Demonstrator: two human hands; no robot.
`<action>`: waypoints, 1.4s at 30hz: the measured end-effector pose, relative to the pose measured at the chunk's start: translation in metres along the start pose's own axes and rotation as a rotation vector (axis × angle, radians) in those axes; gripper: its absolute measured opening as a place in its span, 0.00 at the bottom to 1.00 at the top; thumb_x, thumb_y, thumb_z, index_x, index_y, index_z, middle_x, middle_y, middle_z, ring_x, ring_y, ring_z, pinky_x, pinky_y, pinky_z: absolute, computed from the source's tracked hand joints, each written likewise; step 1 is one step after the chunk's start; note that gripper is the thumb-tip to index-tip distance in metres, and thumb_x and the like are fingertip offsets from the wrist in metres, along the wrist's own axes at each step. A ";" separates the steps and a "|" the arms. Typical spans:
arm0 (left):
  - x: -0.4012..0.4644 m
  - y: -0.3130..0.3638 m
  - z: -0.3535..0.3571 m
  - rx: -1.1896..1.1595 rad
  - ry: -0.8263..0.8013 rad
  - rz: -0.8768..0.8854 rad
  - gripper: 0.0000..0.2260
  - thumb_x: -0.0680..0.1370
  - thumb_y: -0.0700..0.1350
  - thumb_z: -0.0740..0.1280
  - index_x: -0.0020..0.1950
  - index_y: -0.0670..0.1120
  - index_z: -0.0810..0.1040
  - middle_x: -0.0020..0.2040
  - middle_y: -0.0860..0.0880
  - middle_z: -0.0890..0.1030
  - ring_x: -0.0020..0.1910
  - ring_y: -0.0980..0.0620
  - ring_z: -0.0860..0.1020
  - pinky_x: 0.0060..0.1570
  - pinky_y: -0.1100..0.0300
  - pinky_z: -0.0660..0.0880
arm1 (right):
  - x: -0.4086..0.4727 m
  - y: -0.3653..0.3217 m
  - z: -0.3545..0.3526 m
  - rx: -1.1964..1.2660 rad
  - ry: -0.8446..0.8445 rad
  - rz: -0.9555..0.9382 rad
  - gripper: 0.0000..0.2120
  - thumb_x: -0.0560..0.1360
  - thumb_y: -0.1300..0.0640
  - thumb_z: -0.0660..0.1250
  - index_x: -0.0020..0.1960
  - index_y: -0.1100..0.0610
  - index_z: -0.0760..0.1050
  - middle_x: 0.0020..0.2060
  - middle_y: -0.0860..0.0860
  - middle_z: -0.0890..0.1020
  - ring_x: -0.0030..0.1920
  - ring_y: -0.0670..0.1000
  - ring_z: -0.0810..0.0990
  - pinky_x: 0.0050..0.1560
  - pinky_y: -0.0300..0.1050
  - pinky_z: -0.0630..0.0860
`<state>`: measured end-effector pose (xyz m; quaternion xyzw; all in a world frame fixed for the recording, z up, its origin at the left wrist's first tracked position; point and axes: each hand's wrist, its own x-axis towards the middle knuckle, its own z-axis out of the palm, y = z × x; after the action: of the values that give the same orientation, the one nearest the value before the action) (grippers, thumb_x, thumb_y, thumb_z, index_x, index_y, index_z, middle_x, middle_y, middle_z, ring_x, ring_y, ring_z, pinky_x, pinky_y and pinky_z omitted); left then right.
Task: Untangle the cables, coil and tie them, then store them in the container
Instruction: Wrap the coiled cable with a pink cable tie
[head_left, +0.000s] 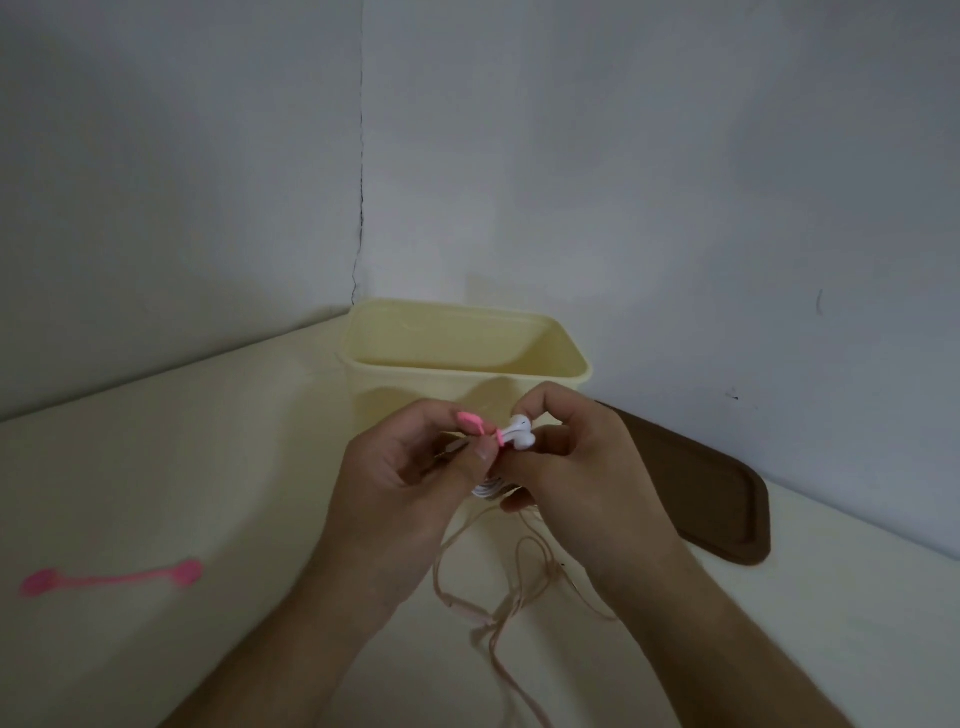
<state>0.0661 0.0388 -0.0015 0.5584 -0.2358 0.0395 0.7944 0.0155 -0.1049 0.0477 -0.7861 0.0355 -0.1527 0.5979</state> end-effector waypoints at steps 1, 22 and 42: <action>0.000 0.001 0.001 -0.001 0.002 0.017 0.03 0.75 0.35 0.74 0.48 0.40 0.84 0.45 0.44 0.88 0.45 0.51 0.86 0.45 0.63 0.80 | 0.000 0.000 0.000 -0.001 0.010 0.000 0.07 0.77 0.69 0.72 0.46 0.62 0.74 0.36 0.61 0.87 0.39 0.60 0.89 0.41 0.48 0.82; -0.005 0.003 -0.002 0.434 -0.223 0.229 0.03 0.75 0.48 0.79 0.46 0.55 0.87 0.46 0.50 0.86 0.47 0.45 0.81 0.46 0.54 0.74 | 0.013 -0.005 -0.038 0.162 -0.189 0.331 0.08 0.75 0.74 0.71 0.51 0.65 0.81 0.40 0.60 0.86 0.39 0.55 0.85 0.49 0.50 0.83; -0.007 -0.002 -0.001 0.525 -0.292 0.187 0.11 0.76 0.36 0.76 0.45 0.54 0.85 0.45 0.51 0.86 0.47 0.47 0.81 0.47 0.58 0.74 | 0.016 -0.006 -0.046 -0.561 -0.413 0.046 0.12 0.81 0.65 0.66 0.51 0.52 0.85 0.34 0.50 0.85 0.32 0.45 0.79 0.35 0.42 0.75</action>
<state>0.0608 0.0406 -0.0067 0.7199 -0.3795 0.0913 0.5739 0.0165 -0.1499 0.0674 -0.9331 -0.0280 0.0385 0.3564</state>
